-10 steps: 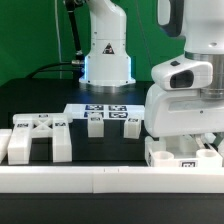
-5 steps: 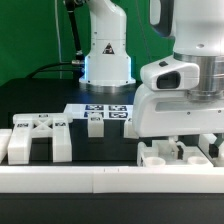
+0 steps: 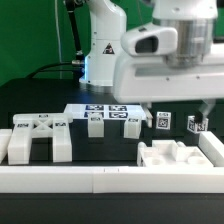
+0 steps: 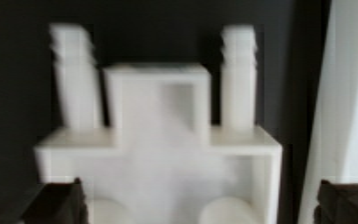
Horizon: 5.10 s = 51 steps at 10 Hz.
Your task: Assemble chair
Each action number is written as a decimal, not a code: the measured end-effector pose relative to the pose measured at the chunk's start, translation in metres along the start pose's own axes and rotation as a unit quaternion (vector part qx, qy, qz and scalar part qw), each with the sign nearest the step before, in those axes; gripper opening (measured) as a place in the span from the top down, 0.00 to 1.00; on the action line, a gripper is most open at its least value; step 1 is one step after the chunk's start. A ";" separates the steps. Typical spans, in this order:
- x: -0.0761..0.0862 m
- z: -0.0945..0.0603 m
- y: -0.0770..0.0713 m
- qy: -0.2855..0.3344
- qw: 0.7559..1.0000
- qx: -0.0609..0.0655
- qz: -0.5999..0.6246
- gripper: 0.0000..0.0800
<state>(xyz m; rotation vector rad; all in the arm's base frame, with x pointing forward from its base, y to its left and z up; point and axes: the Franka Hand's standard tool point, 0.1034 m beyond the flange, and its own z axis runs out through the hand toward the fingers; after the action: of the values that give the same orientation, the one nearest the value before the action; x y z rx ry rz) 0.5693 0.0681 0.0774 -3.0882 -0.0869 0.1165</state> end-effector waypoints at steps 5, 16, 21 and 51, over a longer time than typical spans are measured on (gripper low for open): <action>-0.045 -0.001 0.027 -0.011 1.000 -0.008 0.006 0.19; -0.076 0.015 0.046 -0.278 0.958 0.013 0.076 0.19; -0.087 0.026 0.056 -0.390 0.918 0.029 0.074 0.19; -0.072 0.012 0.032 -0.366 0.929 0.022 0.041 0.64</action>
Offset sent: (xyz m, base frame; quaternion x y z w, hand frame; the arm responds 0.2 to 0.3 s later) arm -0.0522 -0.0491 -0.0035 -0.0267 0.0174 0.0028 0.9995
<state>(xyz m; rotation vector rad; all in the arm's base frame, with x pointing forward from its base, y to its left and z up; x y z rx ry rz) 0.4986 0.0327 0.0692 -2.8152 0.0189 1.2386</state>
